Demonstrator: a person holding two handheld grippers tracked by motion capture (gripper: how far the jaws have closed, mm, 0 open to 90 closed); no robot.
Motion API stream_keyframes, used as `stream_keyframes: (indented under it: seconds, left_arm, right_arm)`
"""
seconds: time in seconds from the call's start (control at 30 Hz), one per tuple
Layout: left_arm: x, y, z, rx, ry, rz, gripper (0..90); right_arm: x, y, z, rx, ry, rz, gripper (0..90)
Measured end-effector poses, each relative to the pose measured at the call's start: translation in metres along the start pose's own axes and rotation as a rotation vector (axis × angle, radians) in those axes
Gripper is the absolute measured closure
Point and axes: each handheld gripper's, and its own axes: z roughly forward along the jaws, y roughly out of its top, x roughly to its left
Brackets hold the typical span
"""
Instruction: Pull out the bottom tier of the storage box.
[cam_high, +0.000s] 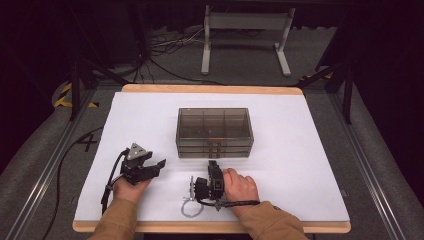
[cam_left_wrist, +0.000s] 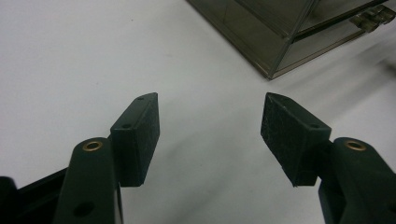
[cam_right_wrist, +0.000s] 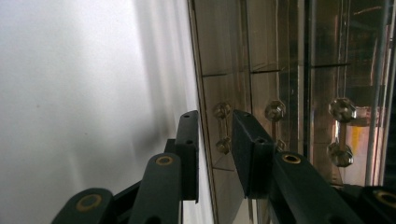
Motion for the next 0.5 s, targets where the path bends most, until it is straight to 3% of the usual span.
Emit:
stream_keyframes:
  seconds: [0.17,0.5]
  left_arm:
    - [0.000,0.000,0.001,-0.001,-0.002,-0.001,38.1]
    - [0.000,0.000,0.001,-0.001,-0.004,-0.001,38.2]
  right_arm:
    - [0.004,0.004,0.004,0.016,-0.020,-0.027,74.0]
    - [0.003,0.006,0.014,0.055,-0.057,-0.032,75.2]
